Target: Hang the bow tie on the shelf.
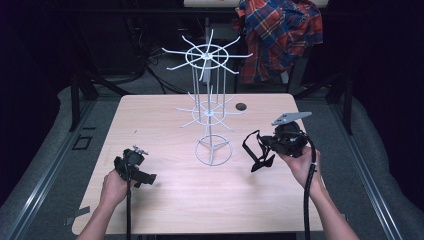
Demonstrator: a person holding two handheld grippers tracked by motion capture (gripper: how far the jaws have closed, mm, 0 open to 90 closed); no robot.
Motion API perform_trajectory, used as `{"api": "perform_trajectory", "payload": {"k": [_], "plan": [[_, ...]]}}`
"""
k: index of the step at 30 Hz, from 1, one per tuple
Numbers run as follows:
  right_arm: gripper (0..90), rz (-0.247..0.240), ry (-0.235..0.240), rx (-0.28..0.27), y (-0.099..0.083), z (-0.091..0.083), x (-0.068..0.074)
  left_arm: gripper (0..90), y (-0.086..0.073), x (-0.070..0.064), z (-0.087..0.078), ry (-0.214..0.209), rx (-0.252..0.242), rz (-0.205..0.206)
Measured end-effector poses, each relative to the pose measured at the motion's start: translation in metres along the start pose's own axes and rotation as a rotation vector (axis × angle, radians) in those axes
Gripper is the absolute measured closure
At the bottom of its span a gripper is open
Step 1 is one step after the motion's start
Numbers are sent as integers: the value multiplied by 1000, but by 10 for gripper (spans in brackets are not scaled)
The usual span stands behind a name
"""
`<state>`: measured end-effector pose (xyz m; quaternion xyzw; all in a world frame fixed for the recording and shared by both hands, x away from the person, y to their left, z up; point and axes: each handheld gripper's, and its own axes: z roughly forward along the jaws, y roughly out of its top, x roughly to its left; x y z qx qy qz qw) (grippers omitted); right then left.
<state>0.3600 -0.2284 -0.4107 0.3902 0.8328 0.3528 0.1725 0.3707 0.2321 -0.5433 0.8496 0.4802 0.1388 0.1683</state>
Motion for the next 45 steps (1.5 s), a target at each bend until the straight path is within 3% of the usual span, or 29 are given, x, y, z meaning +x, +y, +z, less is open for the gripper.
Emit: {"api": "perform_trajectory", "payload": {"k": [45], "plan": [[879,-6,-30,-10,45,22,-3,0,1,1,2,-18,2,-1]]}}
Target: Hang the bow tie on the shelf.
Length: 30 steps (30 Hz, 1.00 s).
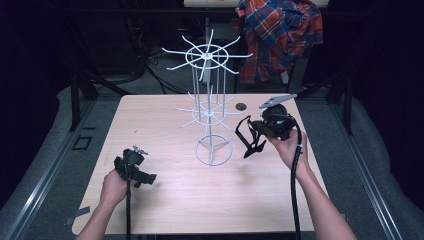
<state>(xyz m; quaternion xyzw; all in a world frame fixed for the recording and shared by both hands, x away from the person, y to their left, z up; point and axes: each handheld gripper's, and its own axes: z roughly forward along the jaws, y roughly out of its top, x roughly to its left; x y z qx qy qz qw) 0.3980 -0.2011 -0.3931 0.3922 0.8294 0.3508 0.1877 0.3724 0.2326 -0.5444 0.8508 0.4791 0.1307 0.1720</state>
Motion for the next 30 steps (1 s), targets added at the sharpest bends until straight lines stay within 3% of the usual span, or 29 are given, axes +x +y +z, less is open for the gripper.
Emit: {"api": "perform_trajectory", "payload": {"k": [30], "plan": [[880,19,-37,-24,18,0,-5,0,-1,-1,-1,-2,0,-2]]}}
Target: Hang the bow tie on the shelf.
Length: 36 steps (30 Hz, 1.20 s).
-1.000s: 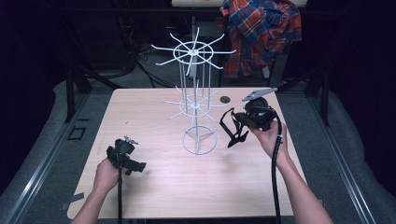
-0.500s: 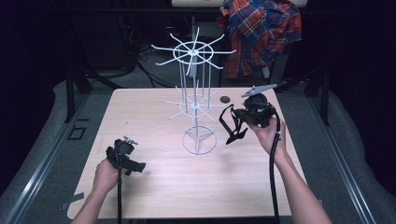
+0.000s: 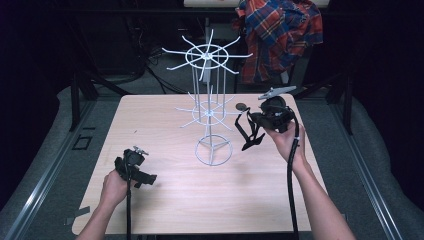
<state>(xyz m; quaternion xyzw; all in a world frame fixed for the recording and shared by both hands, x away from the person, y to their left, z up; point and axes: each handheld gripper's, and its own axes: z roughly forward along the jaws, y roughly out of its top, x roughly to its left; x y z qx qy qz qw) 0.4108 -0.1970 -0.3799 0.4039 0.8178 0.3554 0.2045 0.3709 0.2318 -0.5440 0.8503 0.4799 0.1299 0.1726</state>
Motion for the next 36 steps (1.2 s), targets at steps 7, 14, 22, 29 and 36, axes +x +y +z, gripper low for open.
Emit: {"api": "perform_trajectory", "payload": {"k": [7,14,22,29,36], "plan": [[879,-4,-3,-15,8,-6,2,0,0,0,0,-1,3,1],[879,-17,5,-30,14,-9,8,0,0,-1,-1,-2,9,9],[879,-30,25,-27,15,-4,14,0,1,0,2,-4,14,13],[879,-46,38,-27,16,0,18,0,2,-1,3,-6,19,14],[879,-51,42,-8,13,7,22,0,-1,-1,-1,-3,5,5]]}}
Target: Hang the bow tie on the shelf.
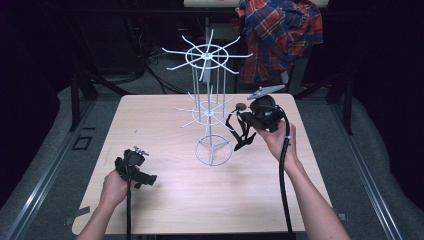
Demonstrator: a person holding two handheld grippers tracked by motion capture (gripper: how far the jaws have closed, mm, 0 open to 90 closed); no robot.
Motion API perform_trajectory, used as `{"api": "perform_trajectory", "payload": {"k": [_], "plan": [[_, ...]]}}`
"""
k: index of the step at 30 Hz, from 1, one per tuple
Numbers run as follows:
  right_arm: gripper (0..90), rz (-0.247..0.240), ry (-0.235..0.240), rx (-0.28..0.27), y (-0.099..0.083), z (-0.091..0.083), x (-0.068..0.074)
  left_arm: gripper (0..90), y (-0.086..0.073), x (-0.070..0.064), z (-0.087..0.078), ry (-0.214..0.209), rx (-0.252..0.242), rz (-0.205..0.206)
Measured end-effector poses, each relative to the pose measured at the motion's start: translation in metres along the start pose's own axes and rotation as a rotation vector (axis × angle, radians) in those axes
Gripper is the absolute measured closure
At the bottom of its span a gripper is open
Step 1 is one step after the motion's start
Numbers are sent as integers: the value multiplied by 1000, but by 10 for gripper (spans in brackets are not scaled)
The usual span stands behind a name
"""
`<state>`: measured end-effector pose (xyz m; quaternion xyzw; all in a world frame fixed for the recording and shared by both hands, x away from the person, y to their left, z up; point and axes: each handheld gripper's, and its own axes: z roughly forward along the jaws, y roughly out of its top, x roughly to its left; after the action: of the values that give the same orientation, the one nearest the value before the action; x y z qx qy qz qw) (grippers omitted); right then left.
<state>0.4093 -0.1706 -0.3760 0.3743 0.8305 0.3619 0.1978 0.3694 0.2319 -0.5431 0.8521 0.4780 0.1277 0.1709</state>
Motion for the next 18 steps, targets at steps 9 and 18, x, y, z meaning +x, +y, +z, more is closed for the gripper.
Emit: {"api": "perform_trajectory", "payload": {"k": [9,18], "plan": [[879,-7,6,23,-6,12,6,0,0,2,1,-2,6,0],[879,8,21,44,-15,23,4,0,0,2,2,-1,8,-1]]}}
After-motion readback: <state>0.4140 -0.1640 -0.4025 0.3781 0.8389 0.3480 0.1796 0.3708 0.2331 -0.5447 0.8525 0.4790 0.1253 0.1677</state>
